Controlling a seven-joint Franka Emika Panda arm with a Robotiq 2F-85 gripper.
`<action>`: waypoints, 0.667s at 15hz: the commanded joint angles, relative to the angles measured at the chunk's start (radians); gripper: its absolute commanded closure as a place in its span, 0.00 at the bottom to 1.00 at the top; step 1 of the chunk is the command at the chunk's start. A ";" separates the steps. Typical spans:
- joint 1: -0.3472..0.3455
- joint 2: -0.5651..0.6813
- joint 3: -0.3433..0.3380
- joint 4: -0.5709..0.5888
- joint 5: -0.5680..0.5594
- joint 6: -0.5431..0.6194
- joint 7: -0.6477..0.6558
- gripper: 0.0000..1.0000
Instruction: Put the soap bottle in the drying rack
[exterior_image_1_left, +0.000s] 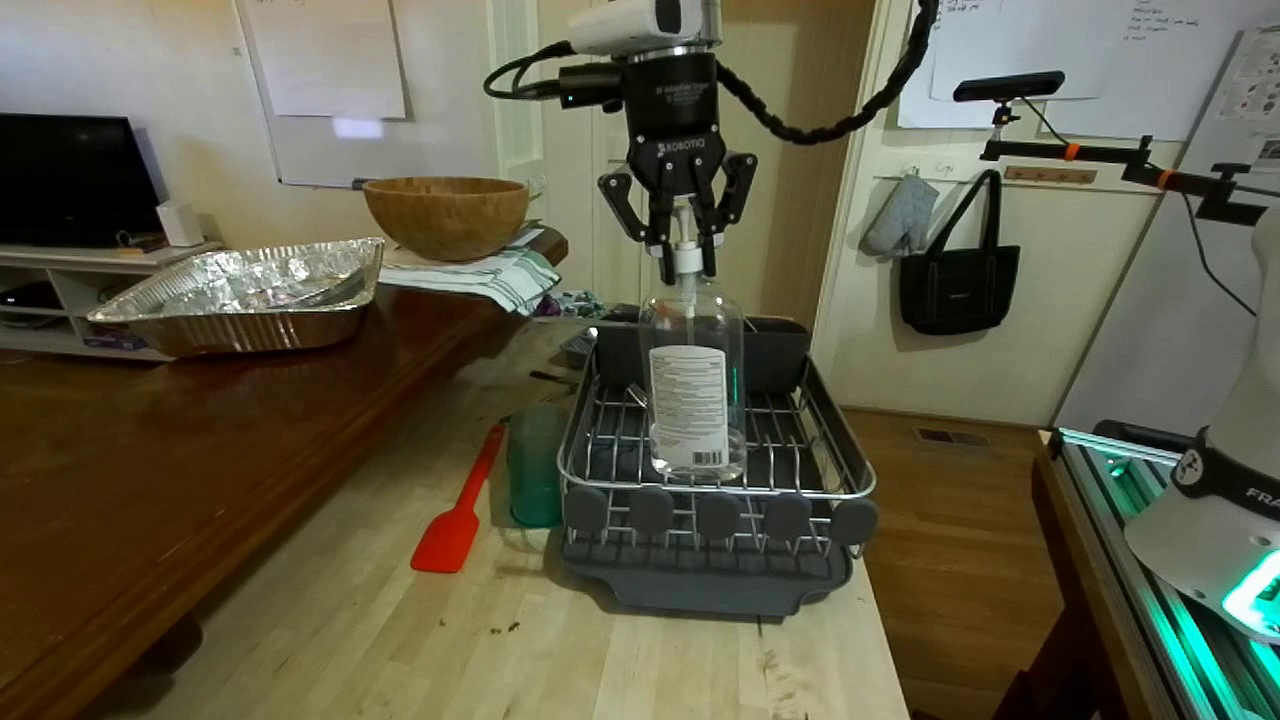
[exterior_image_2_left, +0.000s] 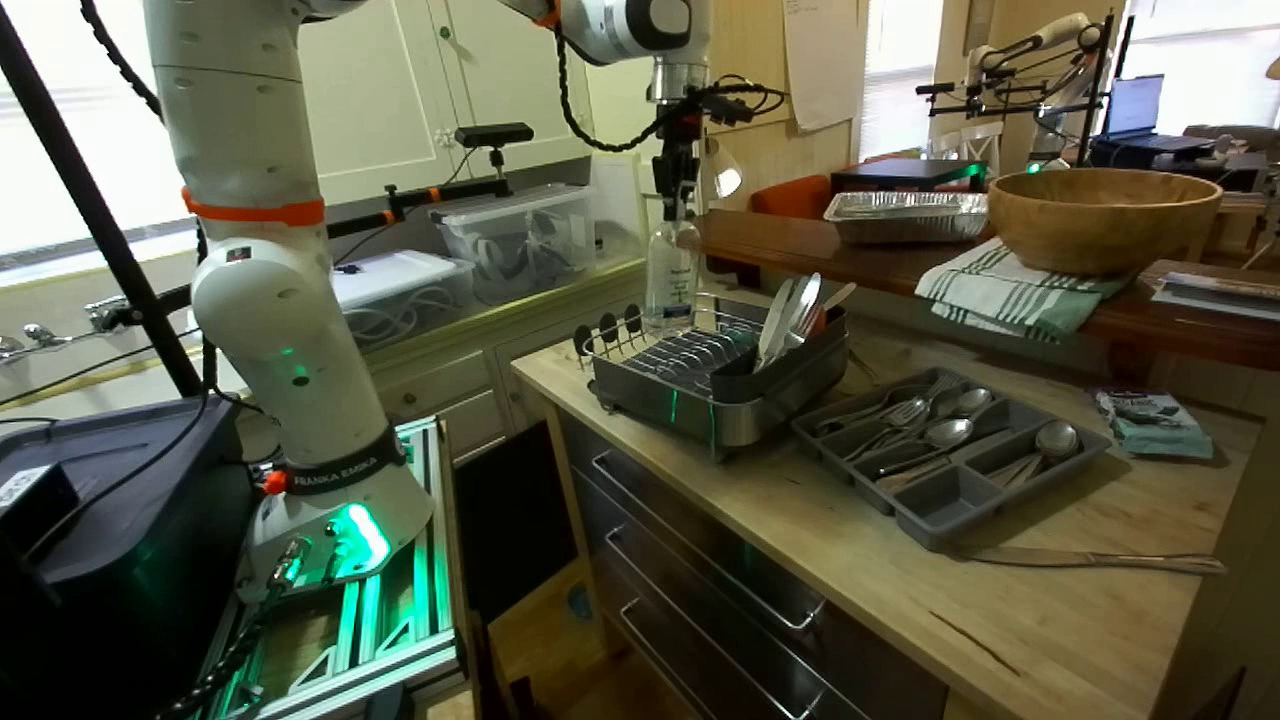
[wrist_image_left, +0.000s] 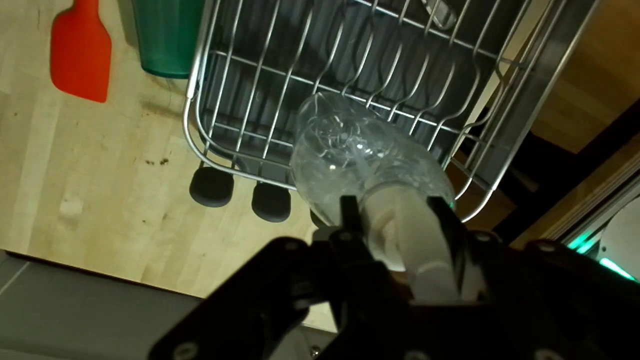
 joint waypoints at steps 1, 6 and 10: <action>0.004 -0.035 0.002 -0.067 -0.035 0.050 -0.176 0.88; 0.030 -0.005 0.016 -0.073 -0.069 0.081 -0.292 0.88; 0.053 0.028 0.019 -0.063 -0.082 0.111 -0.252 0.88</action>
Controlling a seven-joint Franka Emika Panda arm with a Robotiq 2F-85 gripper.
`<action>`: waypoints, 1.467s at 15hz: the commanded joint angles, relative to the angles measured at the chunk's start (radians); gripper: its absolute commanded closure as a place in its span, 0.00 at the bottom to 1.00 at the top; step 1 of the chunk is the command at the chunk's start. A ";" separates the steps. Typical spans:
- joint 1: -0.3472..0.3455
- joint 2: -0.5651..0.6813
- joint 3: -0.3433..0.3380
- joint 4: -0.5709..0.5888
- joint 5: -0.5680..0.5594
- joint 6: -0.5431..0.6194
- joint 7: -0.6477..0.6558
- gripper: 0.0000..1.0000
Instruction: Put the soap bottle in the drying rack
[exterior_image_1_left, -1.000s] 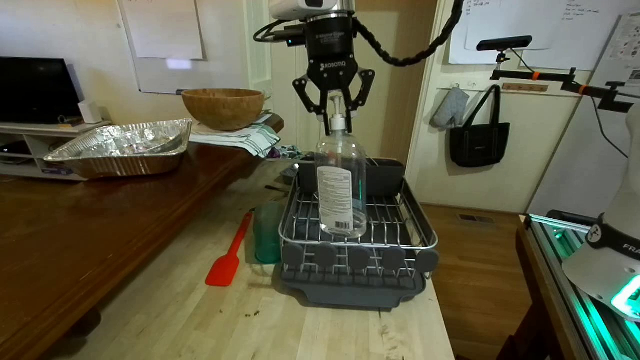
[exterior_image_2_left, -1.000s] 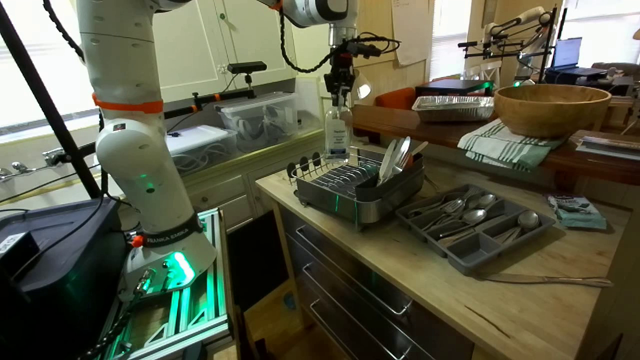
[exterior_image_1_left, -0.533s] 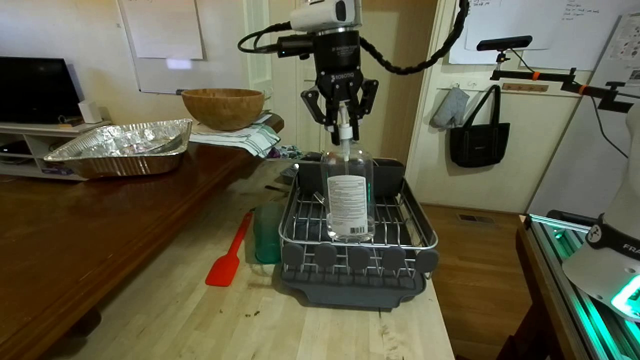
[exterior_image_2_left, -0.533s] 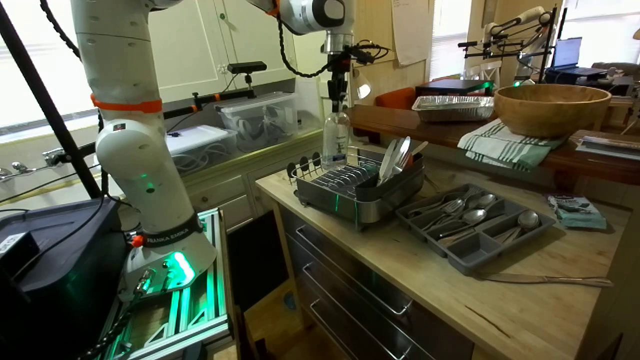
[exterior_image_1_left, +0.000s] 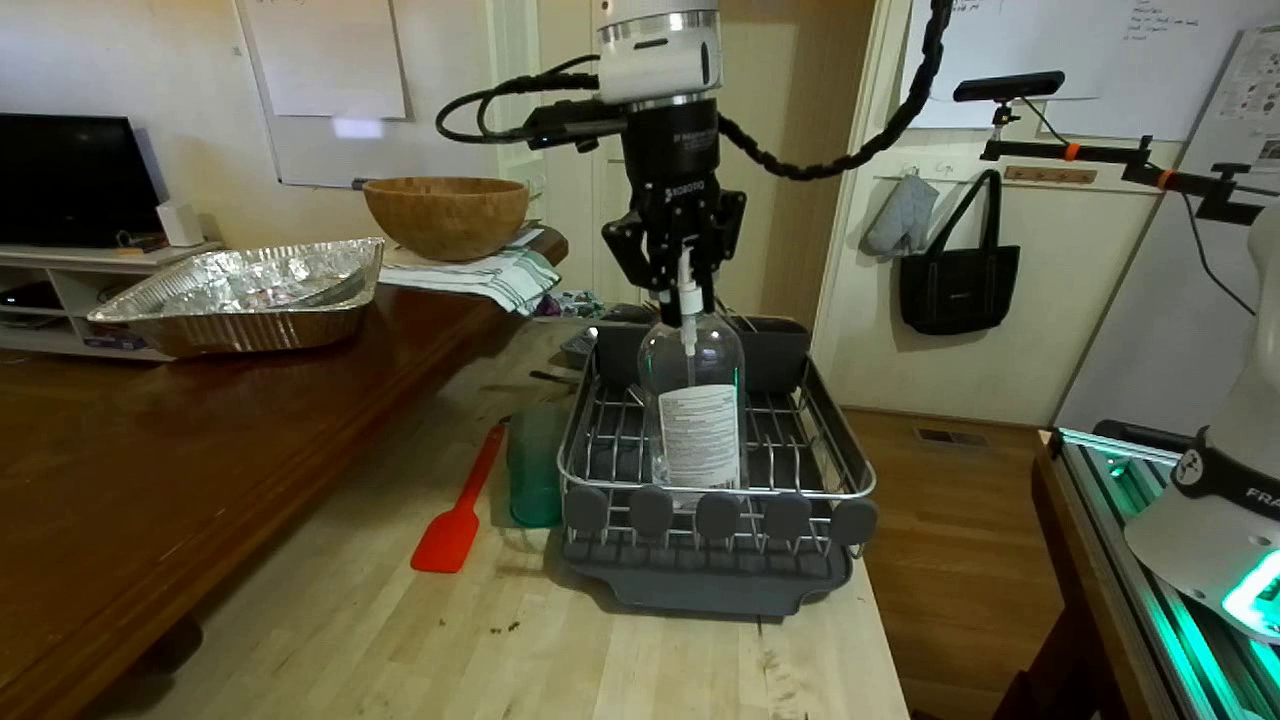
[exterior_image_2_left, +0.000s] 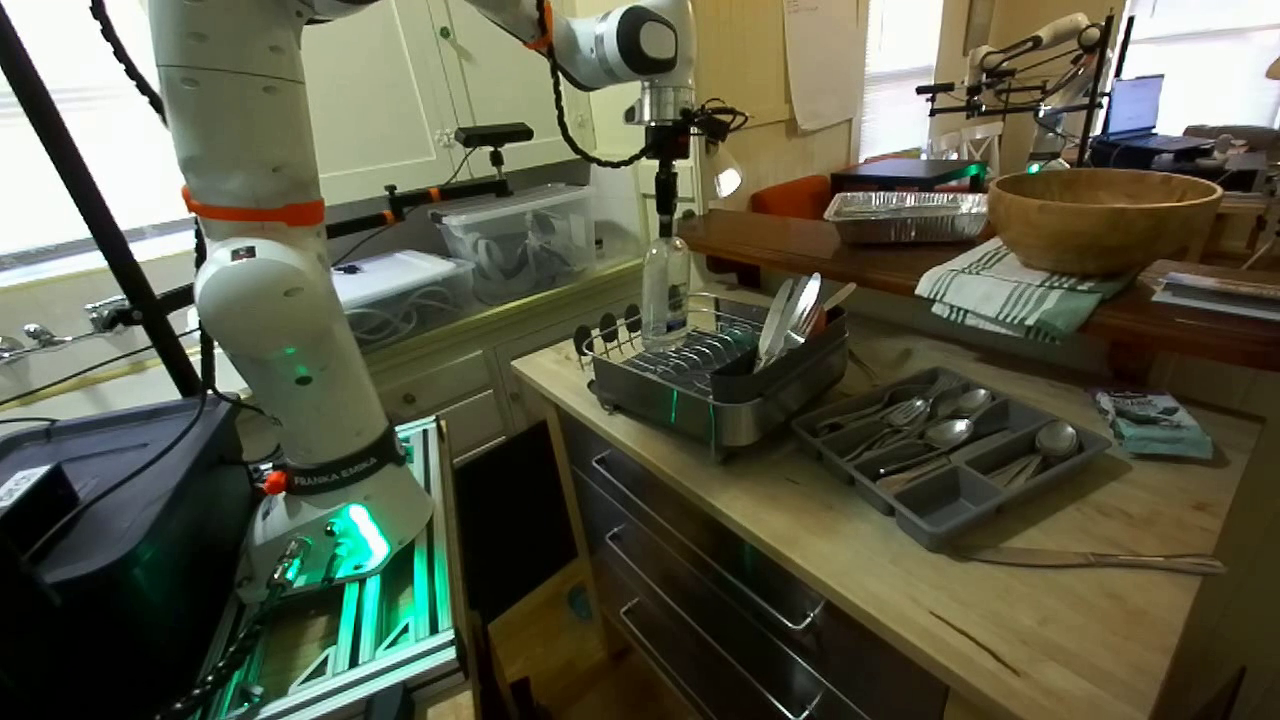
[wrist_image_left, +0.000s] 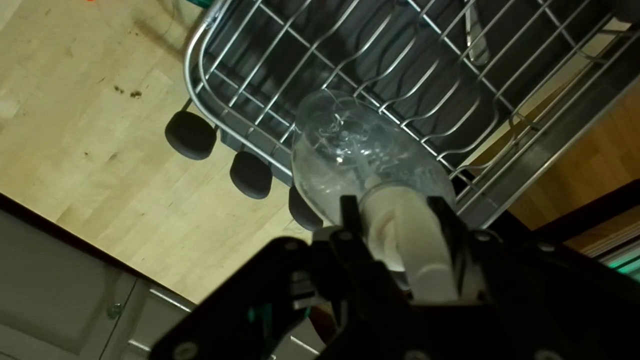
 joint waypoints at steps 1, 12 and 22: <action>0.019 0.023 -0.002 0.000 -0.028 0.053 0.026 0.88; 0.041 -0.040 -0.012 0.072 -0.074 -0.129 0.419 0.00; 0.007 -0.156 -0.049 0.180 -0.041 -0.211 0.705 0.00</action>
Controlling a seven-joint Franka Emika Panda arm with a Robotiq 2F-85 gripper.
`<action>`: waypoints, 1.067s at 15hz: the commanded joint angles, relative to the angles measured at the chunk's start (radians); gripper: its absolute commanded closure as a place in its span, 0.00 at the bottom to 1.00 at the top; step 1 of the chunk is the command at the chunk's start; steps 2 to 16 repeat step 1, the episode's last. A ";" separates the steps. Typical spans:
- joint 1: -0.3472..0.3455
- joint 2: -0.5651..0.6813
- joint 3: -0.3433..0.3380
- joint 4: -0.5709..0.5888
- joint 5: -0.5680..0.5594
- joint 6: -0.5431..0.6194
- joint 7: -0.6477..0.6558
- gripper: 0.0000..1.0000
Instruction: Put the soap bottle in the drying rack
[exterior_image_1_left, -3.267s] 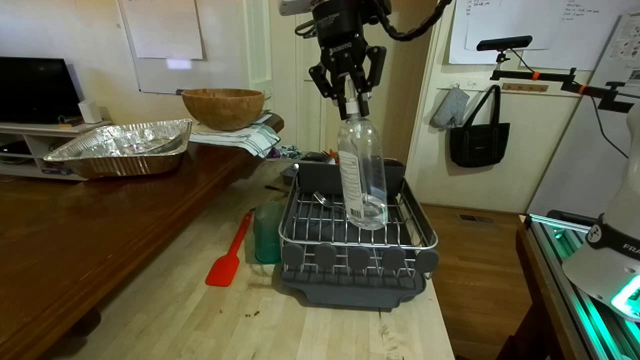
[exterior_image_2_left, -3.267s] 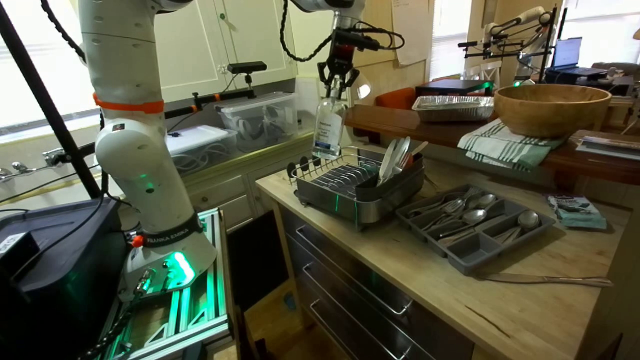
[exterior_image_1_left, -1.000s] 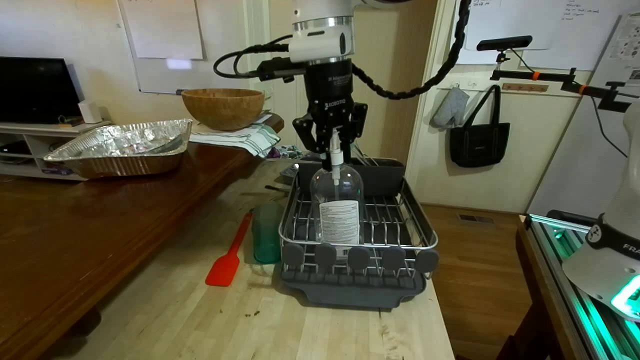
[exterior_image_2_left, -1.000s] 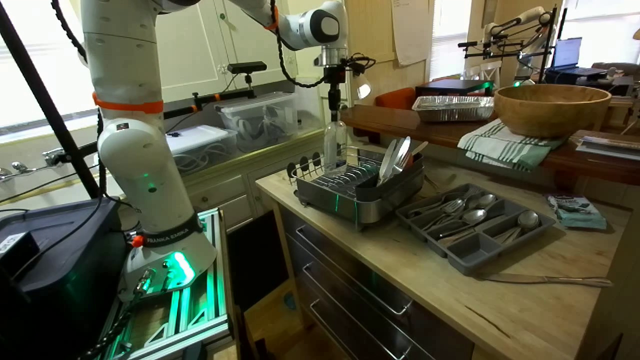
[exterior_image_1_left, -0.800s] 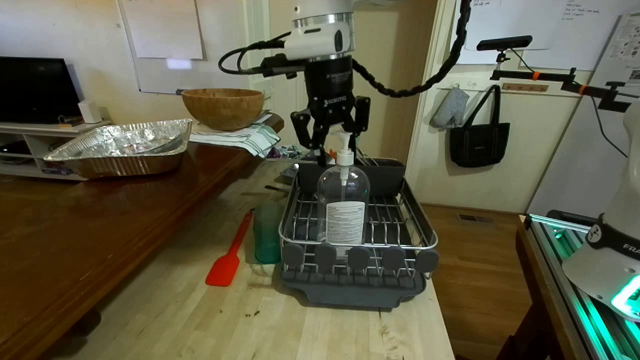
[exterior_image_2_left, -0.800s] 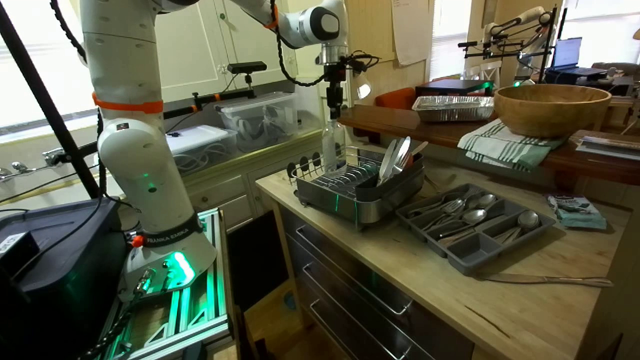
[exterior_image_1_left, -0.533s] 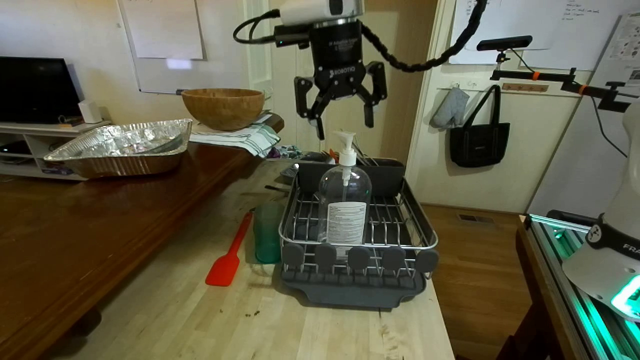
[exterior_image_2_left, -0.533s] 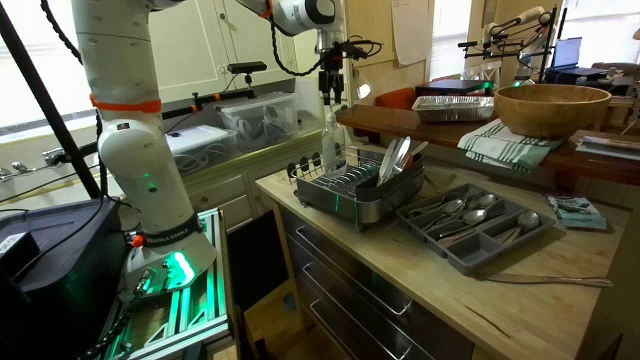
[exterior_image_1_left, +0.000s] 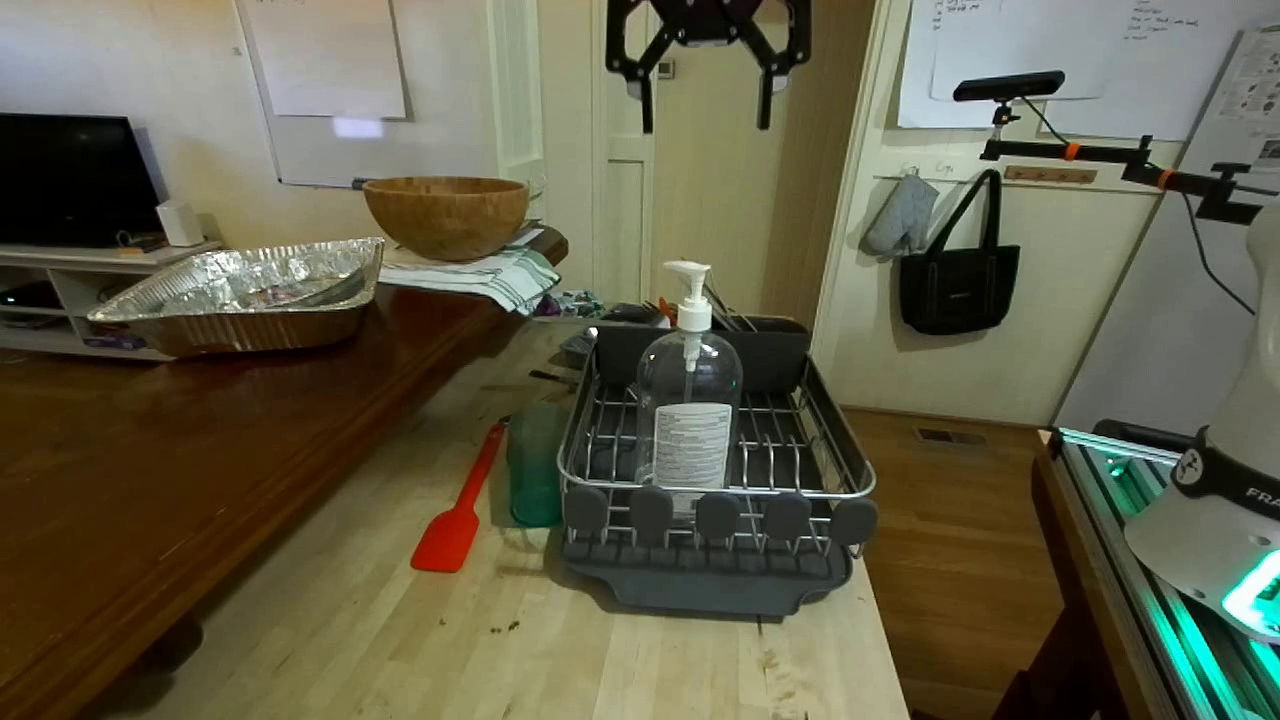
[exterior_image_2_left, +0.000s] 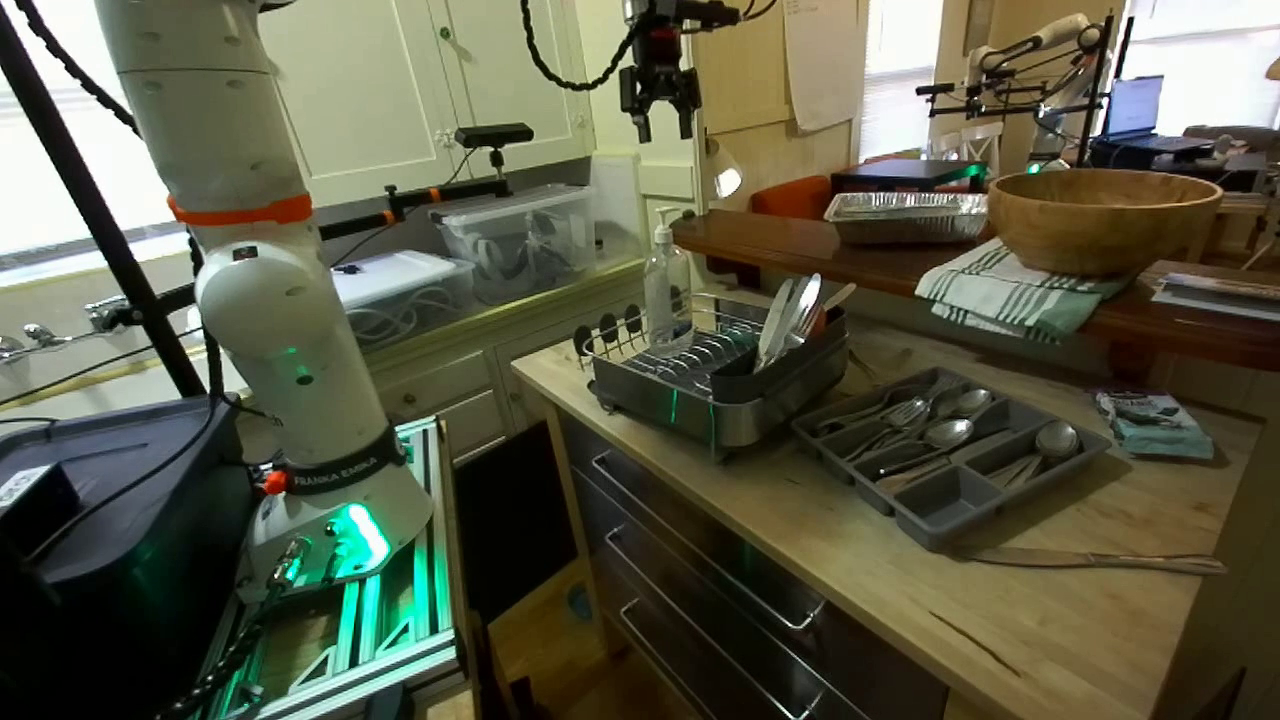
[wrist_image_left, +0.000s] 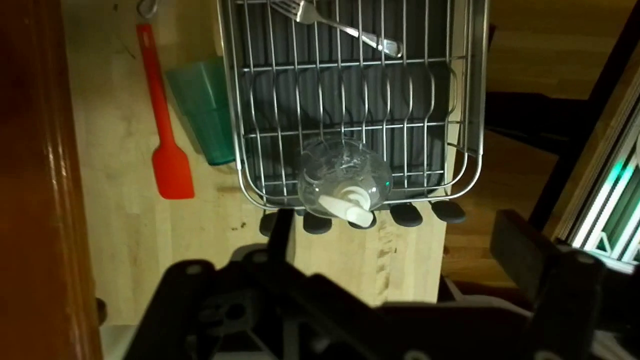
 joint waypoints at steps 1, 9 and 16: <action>-0.005 -0.010 -0.011 0.006 0.000 -0.004 0.017 0.00; -0.005 -0.010 -0.011 0.006 0.000 -0.004 0.017 0.00; -0.005 -0.010 -0.011 0.006 0.000 -0.004 0.017 0.00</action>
